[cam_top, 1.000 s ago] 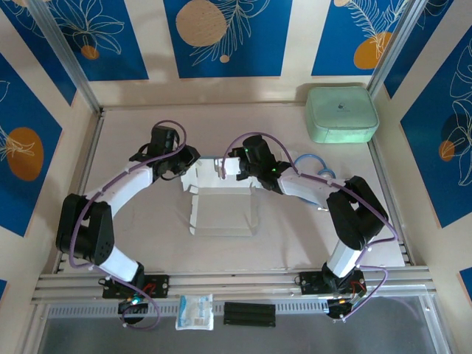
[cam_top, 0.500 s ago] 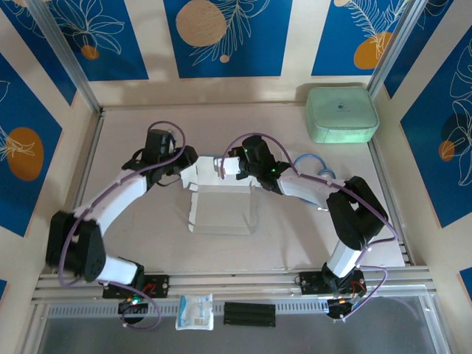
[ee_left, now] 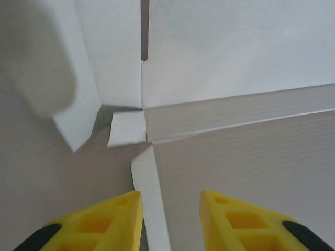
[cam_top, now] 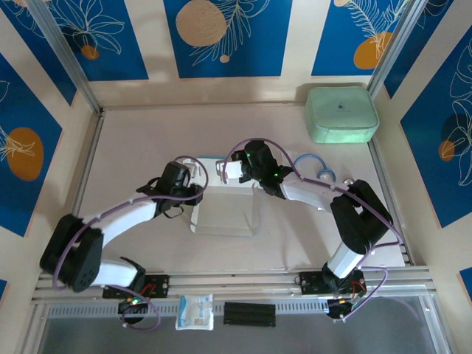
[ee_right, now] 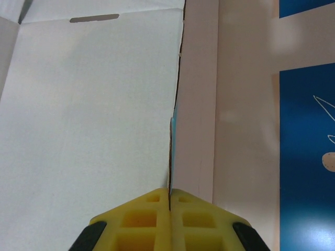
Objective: Fold the paper box
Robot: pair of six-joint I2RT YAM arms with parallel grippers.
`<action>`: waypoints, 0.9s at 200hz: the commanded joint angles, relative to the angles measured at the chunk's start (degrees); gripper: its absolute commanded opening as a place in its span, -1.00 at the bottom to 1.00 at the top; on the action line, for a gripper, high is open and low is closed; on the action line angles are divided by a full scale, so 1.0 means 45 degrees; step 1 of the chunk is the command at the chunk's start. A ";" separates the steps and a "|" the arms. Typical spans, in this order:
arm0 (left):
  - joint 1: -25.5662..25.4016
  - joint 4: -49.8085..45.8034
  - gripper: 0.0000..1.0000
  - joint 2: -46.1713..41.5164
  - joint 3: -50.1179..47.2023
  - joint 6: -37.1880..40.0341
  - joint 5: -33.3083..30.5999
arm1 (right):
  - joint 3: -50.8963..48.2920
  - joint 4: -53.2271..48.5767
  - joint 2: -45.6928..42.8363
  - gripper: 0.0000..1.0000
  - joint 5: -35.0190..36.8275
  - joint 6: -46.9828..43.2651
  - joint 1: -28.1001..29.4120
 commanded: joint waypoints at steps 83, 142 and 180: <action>-0.0028 0.0054 0.06 0.2692 0.1730 0.1606 -0.2102 | -0.0222 -0.0101 -0.0722 -0.99 0.0167 0.0057 0.0163; 0.0022 -0.0125 -0.20 0.3983 0.2608 0.0996 0.0479 | -0.0052 0.0112 -0.0392 -0.99 0.0162 0.0171 0.0112; 0.0036 0.0013 -0.44 0.3753 0.2672 0.0487 0.0737 | -0.0052 0.0183 -0.0333 -0.99 0.0162 0.0240 0.0054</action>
